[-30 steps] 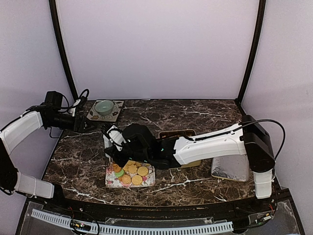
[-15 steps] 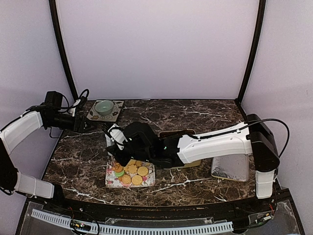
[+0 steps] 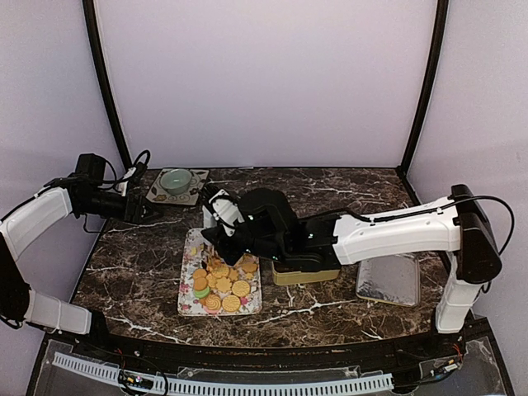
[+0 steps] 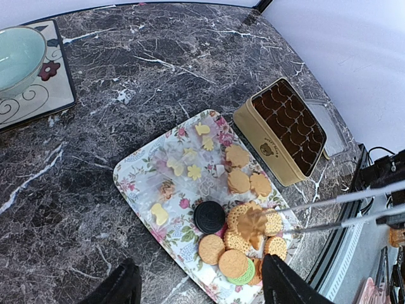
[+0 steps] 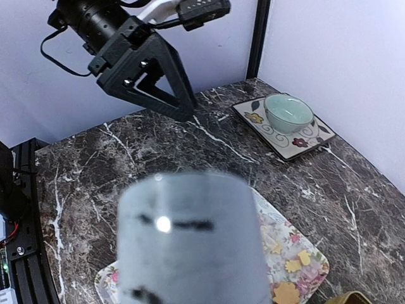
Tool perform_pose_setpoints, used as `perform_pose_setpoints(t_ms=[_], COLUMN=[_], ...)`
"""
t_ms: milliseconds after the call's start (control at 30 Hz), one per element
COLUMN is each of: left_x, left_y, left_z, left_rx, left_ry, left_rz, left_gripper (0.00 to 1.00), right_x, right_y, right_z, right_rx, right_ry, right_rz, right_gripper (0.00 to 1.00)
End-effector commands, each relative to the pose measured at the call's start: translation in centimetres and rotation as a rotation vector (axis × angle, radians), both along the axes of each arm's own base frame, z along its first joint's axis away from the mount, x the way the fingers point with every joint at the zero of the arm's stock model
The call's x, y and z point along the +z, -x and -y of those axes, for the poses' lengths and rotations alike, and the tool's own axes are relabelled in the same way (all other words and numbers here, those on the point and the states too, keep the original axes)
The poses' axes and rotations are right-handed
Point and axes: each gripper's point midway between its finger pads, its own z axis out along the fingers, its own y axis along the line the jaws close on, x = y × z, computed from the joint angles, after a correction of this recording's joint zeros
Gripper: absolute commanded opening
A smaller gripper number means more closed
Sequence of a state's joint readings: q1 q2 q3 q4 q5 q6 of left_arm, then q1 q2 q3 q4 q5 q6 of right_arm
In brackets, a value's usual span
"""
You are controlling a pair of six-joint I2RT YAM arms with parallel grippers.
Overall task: Pack the cookies
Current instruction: Pick up the fake cookies from the plate, then place the fake cookies at the center of the board.
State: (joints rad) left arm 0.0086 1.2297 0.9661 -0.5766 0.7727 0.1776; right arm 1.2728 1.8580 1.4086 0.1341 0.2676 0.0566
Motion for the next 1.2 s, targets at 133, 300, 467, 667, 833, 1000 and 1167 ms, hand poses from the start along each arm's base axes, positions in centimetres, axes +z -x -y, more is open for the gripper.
perform_pose_setpoints(t_ms=[133,300,467,667,833,1000,1167], left_x=[1.2,1.0,1.0,1.1,1.1,1.2,1.4], left_y=[-0.1,-0.1,-0.2,-0.2,-0.2,-0.2,-0.2], left_z=[0.0,0.0,0.0,0.0,0.0,0.0,0.0], left_rx=[-0.005,-0.004,-0.005,-0.005,-0.003,-0.003,-0.002], left_ry=[0.004,0.003,0.003,0.004,0.005,0.006,0.007], left_rz=[0.024,0.020,0.022,0.021,0.021,0.024,0.024], left_gripper=[0.67,0.68,0.68,0.68,0.67,0.68,0.68], right_x=[6.8,6.8,5.4,3.7,2.9,2.7,2.3], right_y=[-6.5,-9.0,-11.0,-12.3,-12.9,-13.4,-13.4], right_z=[9.1,14.2,17.6,20.1,21.0,21.1,20.8], right_rx=[-0.234,-0.342,-0.429,-0.492,-0.515,-0.522,-0.507], right_ry=[-0.162,-0.154,-0.108,-0.060,-0.041,-0.037,-0.030], right_rz=[0.068,0.076,0.081,0.079,0.076,0.079,0.069], right_gripper=[0.08,0.09,0.09,0.09,0.09,0.09,0.17])
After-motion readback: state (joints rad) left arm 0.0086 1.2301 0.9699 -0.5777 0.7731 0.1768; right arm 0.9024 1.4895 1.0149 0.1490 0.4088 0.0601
